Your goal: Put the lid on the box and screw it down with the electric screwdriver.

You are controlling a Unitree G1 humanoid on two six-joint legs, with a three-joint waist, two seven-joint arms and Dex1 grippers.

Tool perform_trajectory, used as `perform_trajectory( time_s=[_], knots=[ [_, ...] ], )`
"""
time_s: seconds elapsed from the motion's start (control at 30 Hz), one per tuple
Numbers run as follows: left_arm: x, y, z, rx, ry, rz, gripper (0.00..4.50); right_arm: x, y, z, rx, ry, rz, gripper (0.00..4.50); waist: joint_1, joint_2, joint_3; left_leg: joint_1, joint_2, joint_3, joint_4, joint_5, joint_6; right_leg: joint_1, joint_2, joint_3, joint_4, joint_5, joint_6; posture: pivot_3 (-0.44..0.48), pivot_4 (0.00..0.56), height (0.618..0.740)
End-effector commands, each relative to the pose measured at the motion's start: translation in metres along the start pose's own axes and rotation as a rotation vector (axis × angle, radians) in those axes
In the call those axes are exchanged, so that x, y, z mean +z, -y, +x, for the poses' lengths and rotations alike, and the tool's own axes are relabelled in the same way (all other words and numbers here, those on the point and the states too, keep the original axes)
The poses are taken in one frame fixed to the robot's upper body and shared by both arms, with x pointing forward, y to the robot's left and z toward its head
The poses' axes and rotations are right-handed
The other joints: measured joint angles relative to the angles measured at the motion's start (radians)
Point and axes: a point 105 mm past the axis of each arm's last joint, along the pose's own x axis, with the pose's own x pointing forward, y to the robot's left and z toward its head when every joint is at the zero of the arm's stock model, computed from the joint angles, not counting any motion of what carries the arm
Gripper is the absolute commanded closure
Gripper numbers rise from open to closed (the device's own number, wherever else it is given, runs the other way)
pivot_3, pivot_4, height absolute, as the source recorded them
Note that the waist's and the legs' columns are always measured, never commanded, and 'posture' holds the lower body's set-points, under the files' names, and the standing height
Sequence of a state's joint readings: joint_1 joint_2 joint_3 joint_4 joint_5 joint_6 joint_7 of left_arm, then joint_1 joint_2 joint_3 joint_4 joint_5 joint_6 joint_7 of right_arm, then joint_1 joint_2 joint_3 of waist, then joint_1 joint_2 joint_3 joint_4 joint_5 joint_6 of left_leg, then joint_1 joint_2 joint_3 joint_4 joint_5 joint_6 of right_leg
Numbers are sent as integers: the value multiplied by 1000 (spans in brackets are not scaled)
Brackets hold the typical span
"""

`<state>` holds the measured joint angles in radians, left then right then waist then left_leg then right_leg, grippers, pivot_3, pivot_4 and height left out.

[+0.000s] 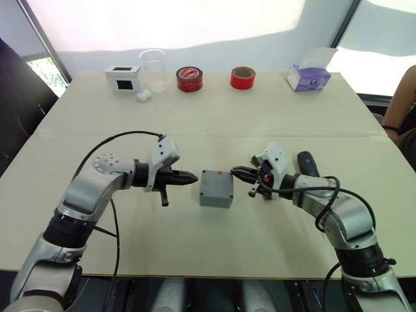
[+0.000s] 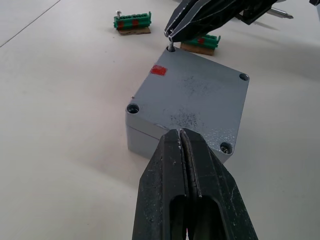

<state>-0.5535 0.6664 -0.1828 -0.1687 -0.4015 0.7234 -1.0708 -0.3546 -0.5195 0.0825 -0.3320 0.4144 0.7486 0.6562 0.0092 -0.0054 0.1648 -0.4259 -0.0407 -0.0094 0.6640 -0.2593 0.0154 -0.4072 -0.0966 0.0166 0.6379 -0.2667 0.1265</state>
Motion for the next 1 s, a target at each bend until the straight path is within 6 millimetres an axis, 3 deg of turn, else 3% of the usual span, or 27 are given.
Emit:
perform_trajectory(
  time_s=[0.03,0.2,0.33,0.47,0.57,0.67,0.7,0.8,0.9,1.0],
  knots=[
    [9,0,-2,3,16,46,4500,9,-2,0,9,25,-28,4034,0,0,0,0,0,0,0,0,0,0,0,0,0,0,0,0,150,740],
    [11,0,-2,3,19,49,4500,10,0,-3,7,17,-29,2144,0,0,0,0,0,0,0,0,0,0,0,0,0,0,0,0,150,740],
    [21,0,-2,-1,57,59,4500,19,6,-11,-11,39,-24,2144,1,0,0,0,0,0,0,0,0,0,0,0,0,0,0,0,150,740],
    [43,5,-2,-41,121,87,4500,39,21,-35,-61,89,36,2144,3,0,0,0,0,0,0,0,0,0,0,0,0,0,0,0,150,740],
    [56,13,2,-86,138,150,4500,45,48,-62,-163,24,63,1377,3,0,0,0,0,0,0,0,0,0,0,0,0,0,0,0,150,740],
    [63,18,3,-111,161,169,4500,51,60,-79,-200,-5,94,193,1,0,0,0,0,0,0,0,0,1,0,0,-1,0,0,0,150,740],
    [67,20,3,-121,175,168,4500,54,64,-85,-208,-4,114,32,0,0,0,0,0,0,0,0,0,1,0,0,-1,0,0,0,150,740],
    [71,34,6,-177,172,225,4500,50,74,-118,-233,-217,212,32,-2,4,2,0,0,0,0,0,0,0,0,0,-1,0,0,0,150,740],
    [69,45,11,-218,155,264,4500,49,85,-132,-276,-280,351,32,0,4,2,0,0,1,0,-1,1,0,-1,1,-2,0,0,0,150,740],
    [70,56,13,-270,193,253,4500,24,91,-144,-318,-422,491,32,-3,3,2,1,1,1,0,-1,1,2,-1,1,-3,0,0,0,150,740]
  ],
)
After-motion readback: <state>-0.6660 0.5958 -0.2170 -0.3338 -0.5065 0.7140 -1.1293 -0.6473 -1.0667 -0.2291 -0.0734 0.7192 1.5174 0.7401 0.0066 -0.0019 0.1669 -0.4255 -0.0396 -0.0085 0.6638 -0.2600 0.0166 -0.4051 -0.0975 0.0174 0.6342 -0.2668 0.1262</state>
